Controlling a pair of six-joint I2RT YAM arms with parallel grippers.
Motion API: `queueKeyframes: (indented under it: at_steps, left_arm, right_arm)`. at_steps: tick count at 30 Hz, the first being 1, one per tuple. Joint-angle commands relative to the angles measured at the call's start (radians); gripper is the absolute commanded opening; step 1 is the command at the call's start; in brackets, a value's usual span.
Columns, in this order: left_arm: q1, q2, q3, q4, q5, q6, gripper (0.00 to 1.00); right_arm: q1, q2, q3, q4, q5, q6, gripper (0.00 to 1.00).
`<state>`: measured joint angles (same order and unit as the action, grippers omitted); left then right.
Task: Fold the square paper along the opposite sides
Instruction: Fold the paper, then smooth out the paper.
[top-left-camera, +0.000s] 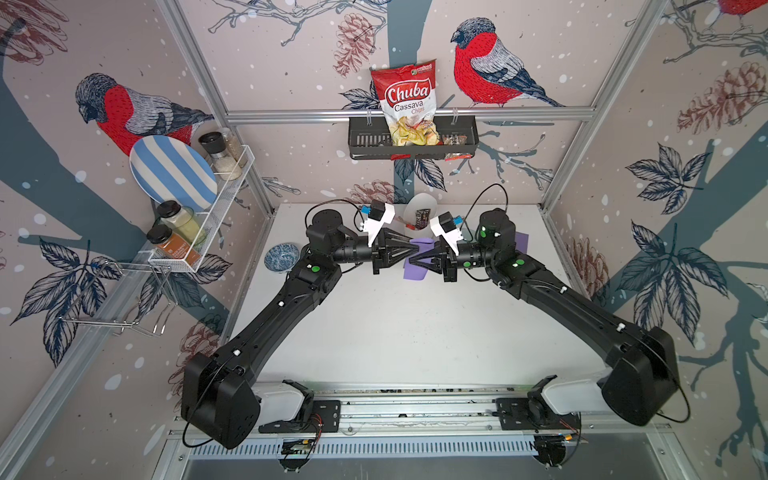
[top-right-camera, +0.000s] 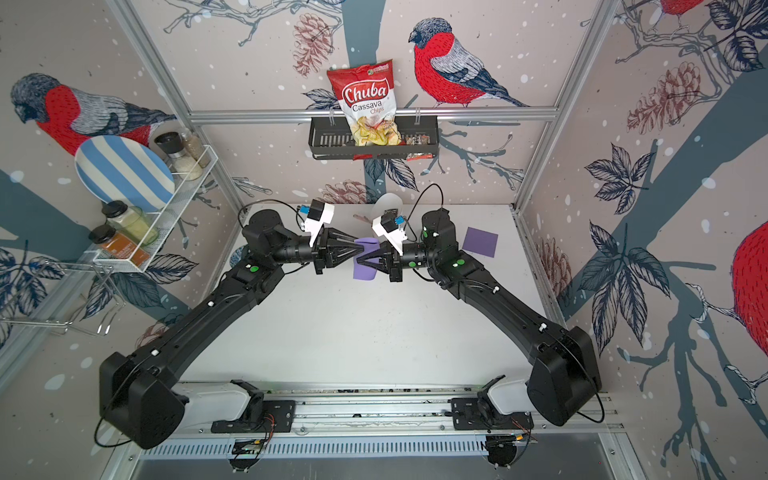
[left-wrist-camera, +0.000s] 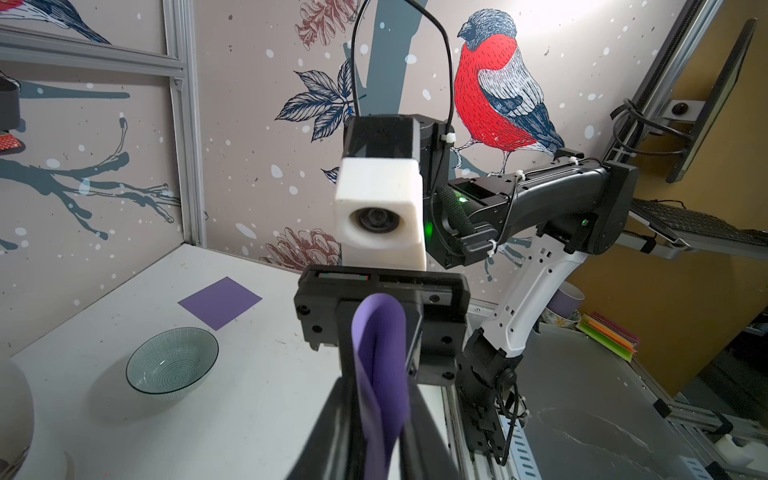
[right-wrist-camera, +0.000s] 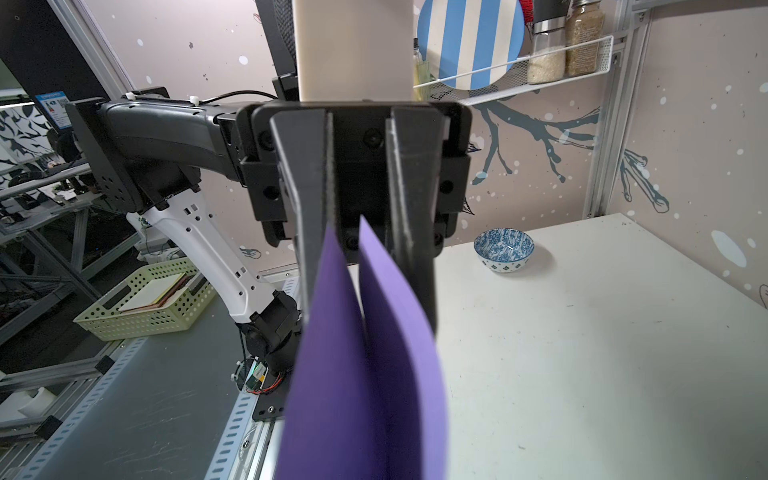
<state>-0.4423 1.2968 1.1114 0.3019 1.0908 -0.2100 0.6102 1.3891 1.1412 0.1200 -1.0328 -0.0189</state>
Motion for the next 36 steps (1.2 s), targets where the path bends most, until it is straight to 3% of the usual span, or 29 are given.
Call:
queueKeyframes:
  at_steps: [1,5,11,13,15,21,29,36]
  left_arm:
    - [-0.003,0.0,0.006,0.04,-0.007,-0.002,0.13]
    - [-0.001,-0.004,0.004,0.039,-0.011,0.0,0.0]
    - [-0.002,-0.012,0.003,0.022,-0.011,0.011,0.0]
    - [-0.003,-0.018,0.003,0.012,-0.011,0.017,0.0]
    - [-0.003,-0.023,0.002,-0.003,-0.011,0.03,0.0]
    - [-0.003,-0.039,0.004,-0.058,-0.012,0.071,0.0]
    - [-0.003,-0.029,0.008,-0.087,-0.02,0.092,0.0]
    - [-0.003,-0.024,0.01,-0.096,-0.026,0.099,0.0]
  right_arm:
    - [0.006,0.003,0.011,0.025,-0.017,0.01,0.0]
    - [0.006,0.003,0.012,0.025,-0.017,0.01,0.0]
    - [0.007,0.0,0.013,0.023,-0.006,0.01,0.02]
    - [0.003,-0.003,0.017,0.016,0.001,0.009,0.22]
    - [-0.006,-0.009,0.023,0.008,0.001,0.009,0.32]
    - [-0.041,-0.04,0.024,0.005,-0.006,0.019,0.44]
    - [-0.055,-0.043,0.027,0.023,-0.032,0.037,0.41]
    - [-0.056,-0.045,0.028,0.023,-0.035,0.036,0.27]
